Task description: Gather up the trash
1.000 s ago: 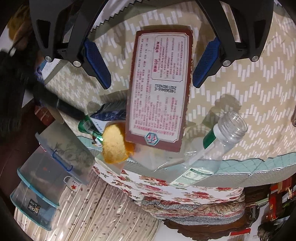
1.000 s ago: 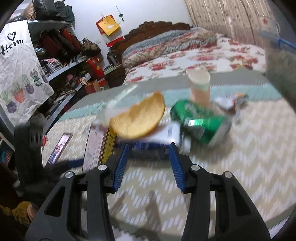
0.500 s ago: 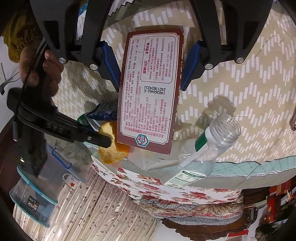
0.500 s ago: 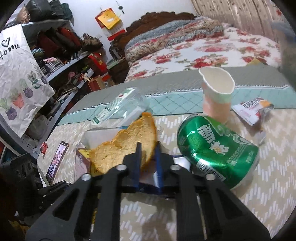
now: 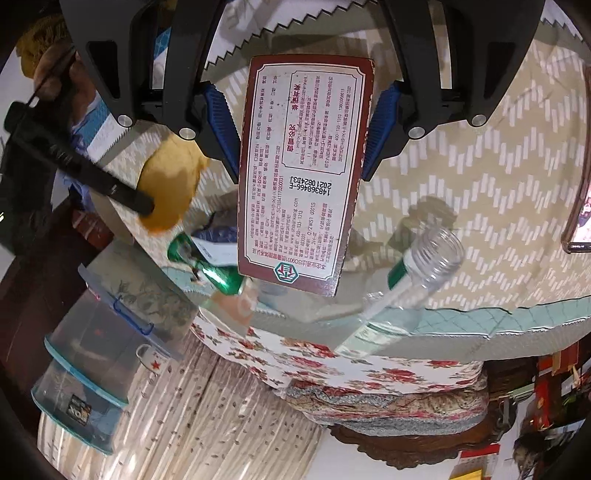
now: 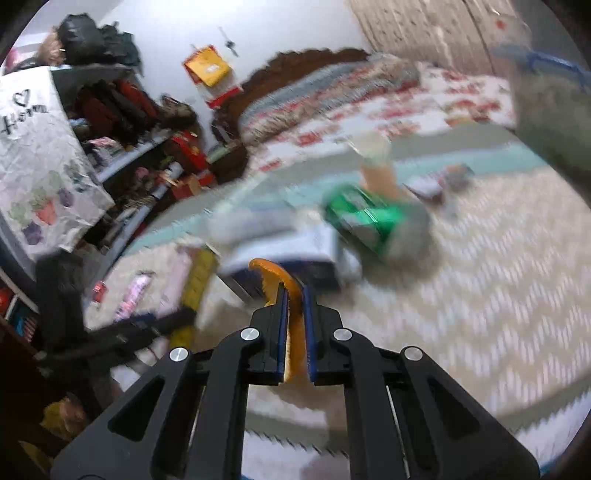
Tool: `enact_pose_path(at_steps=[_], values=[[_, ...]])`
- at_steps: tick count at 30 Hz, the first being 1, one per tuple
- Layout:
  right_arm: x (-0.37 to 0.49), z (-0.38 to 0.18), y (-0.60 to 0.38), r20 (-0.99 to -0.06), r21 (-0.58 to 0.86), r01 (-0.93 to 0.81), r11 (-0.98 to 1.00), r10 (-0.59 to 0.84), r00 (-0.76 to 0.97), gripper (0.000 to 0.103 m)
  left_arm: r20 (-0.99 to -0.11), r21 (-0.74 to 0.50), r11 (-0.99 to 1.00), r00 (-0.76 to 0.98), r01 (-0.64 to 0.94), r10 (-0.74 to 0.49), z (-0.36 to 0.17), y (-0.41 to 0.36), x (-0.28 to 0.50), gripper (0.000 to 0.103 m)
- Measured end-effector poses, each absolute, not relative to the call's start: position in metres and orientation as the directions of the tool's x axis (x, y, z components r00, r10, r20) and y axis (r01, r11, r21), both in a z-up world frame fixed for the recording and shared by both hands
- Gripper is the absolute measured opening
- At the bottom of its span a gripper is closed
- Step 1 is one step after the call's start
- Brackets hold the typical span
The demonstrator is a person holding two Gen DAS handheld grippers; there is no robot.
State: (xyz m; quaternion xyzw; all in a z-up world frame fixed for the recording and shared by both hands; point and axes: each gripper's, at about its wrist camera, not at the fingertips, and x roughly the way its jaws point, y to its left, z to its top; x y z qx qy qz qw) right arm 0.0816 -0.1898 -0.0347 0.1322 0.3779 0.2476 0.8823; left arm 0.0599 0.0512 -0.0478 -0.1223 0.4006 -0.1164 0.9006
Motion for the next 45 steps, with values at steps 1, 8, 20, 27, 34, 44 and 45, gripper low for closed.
enact_pose_path(at_steps=[1, 8, 20, 27, 34, 44, 45], values=[[0.080, -0.040, -0.195, -0.612, 0.426, -0.315, 0.848, 0.526, 0.591, 0.011, -0.698, -0.311, 0.943, 0.646, 0.114, -0.308, -0.050, 0.047, 0.060, 0.059], [0.085, -0.064, -0.224, -0.637, 0.521, -0.170, 0.836, 0.514, 0.575, 0.015, -0.730, -0.281, 0.952, 0.617, 0.119, -0.293, -0.056, 0.036, 0.057, 0.060], [0.068, -0.053, -0.231, -0.594, 0.484, -0.173, 0.858, 0.468, 0.655, 0.085, -0.748, -0.277, 0.956, 0.602, 0.099, -0.279, -0.062, 0.037, 0.057, 0.063], [0.056, -0.059, -0.244, -0.613, 0.486, -0.134, 0.863, 0.447, 0.651, 0.085, -0.749, -0.276, 0.956, 0.603, 0.096, -0.277, -0.063, 0.038, 0.058, 0.067], [0.052, -0.066, -0.241, -0.634, 0.489, -0.139, 0.861, 0.461, 0.620, 0.085, -0.748, -0.269, 0.958, 0.605, 0.098, -0.272, -0.063, 0.037, 0.057, 0.069], [0.051, -0.074, -0.220, -0.662, 0.469, -0.189, 0.863, 0.485, 0.572, 0.085, -0.753, -0.272, 0.957, 0.599, 0.095, -0.274, -0.066, 0.037, 0.056, 0.069], [0.050, -0.075, -0.219, -0.664, 0.467, -0.192, 0.863, 0.486, 0.569, 0.085, -0.754, -0.274, 0.957, 0.597, 0.094, -0.275, -0.067, 0.038, 0.056, 0.069]])
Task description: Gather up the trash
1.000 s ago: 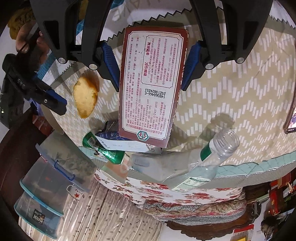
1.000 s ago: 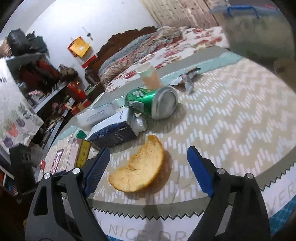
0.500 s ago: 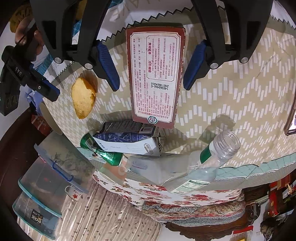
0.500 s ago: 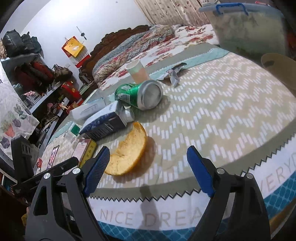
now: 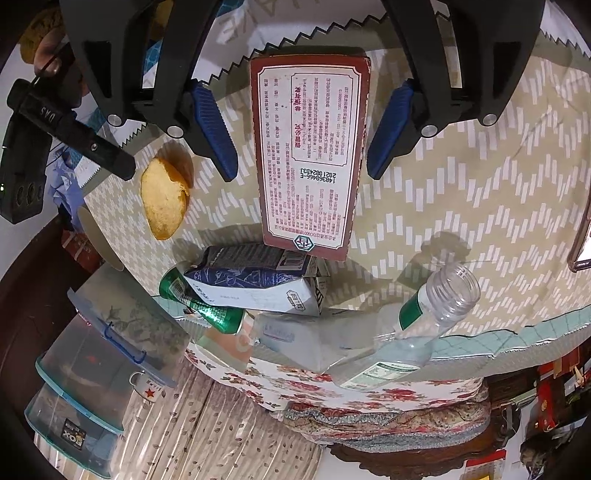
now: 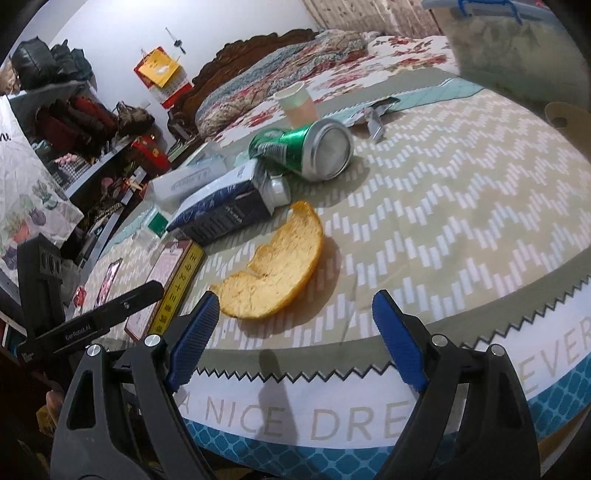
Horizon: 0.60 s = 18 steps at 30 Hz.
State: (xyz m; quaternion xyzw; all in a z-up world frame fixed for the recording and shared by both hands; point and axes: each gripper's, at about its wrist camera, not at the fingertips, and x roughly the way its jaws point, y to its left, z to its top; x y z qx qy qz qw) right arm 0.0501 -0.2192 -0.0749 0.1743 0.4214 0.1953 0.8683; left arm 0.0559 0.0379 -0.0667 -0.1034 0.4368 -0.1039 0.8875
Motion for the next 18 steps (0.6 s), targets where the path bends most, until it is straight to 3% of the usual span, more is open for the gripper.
enact_pose_path(at_steps=[18], values=[[0.0495, -0.0740, -0.2098, -0.671, 0.446, -0.208, 0.871, 0.479, 0.567, 0.085, -0.758, -0.279, 0.956, 0.591, 0.089, -0.276, -0.0696, 0.0402, 0.0580, 0.069]])
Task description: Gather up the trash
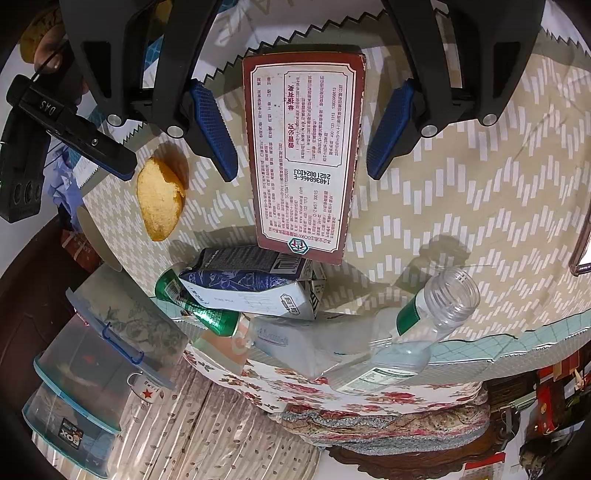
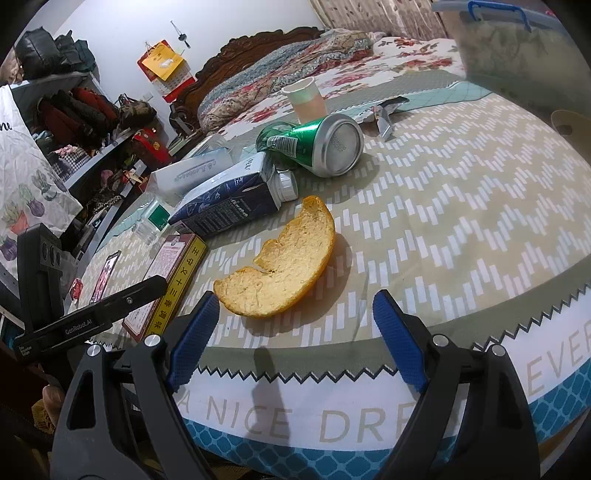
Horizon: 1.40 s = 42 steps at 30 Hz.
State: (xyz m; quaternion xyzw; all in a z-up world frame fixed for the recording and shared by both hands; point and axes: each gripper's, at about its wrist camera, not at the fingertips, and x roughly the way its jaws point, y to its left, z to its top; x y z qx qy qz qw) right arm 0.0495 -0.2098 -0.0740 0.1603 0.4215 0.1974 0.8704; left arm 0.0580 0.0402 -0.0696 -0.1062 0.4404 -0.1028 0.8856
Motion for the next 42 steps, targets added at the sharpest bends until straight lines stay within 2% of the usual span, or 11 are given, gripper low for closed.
enact_pose_path(at_steps=[42], values=[[0.0492, -0.0743, -0.2084, -0.670, 0.447, -0.208, 0.870, 0.479, 0.568, 0.085, -0.757, -0.277, 0.956, 0.592, 0.092, -0.276, -0.0695, 0.0383, 0.0581, 0.074]])
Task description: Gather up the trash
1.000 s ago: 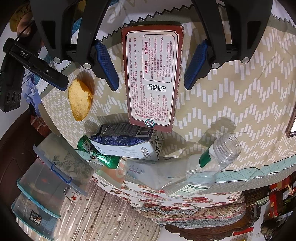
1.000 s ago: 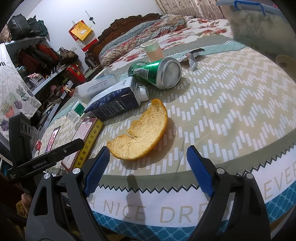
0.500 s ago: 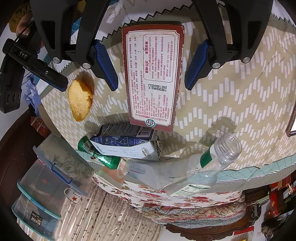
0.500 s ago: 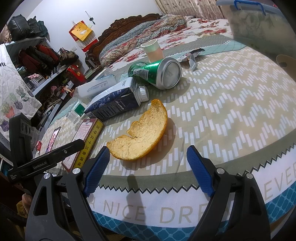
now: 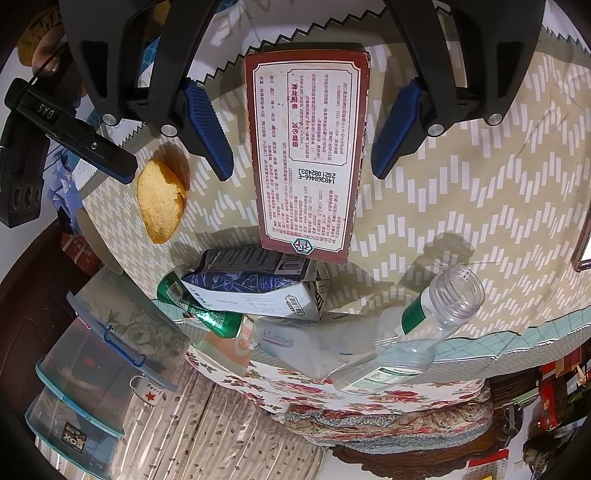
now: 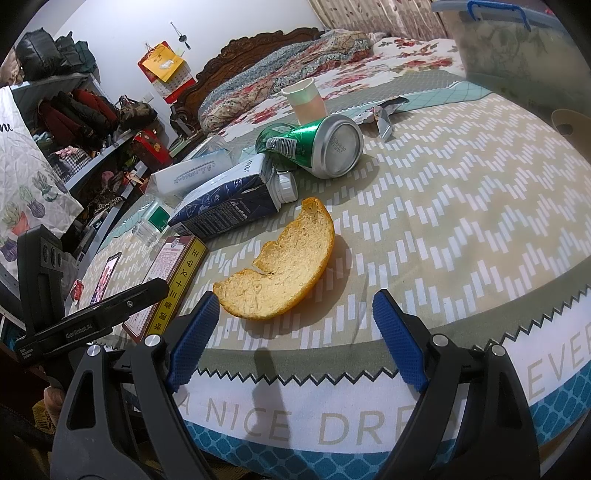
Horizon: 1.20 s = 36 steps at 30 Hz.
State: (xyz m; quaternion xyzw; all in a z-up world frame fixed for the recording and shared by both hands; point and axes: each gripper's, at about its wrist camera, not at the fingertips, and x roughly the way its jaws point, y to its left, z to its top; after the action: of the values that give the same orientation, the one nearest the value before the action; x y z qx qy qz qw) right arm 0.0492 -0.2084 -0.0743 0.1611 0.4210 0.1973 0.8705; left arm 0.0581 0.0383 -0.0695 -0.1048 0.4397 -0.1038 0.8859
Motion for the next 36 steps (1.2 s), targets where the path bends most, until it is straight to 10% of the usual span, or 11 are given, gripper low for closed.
enact_pose_path(at_steps=[23, 36], values=[[0.055, -0.073, -0.206, -0.671, 0.431, -0.210, 0.877, 0.468, 0.575, 0.085, -0.753, -0.274, 0.958, 0.599, 0.091, -0.272, -0.070, 0.034, 0.057, 0.075], [0.051, -0.071, -0.196, -0.678, 0.374, -0.246, 0.894, 0.445, 0.586, 0.085, -0.742, -0.316, 0.946, 0.601, 0.076, -0.297, -0.070, 0.049, 0.058, 0.058]])
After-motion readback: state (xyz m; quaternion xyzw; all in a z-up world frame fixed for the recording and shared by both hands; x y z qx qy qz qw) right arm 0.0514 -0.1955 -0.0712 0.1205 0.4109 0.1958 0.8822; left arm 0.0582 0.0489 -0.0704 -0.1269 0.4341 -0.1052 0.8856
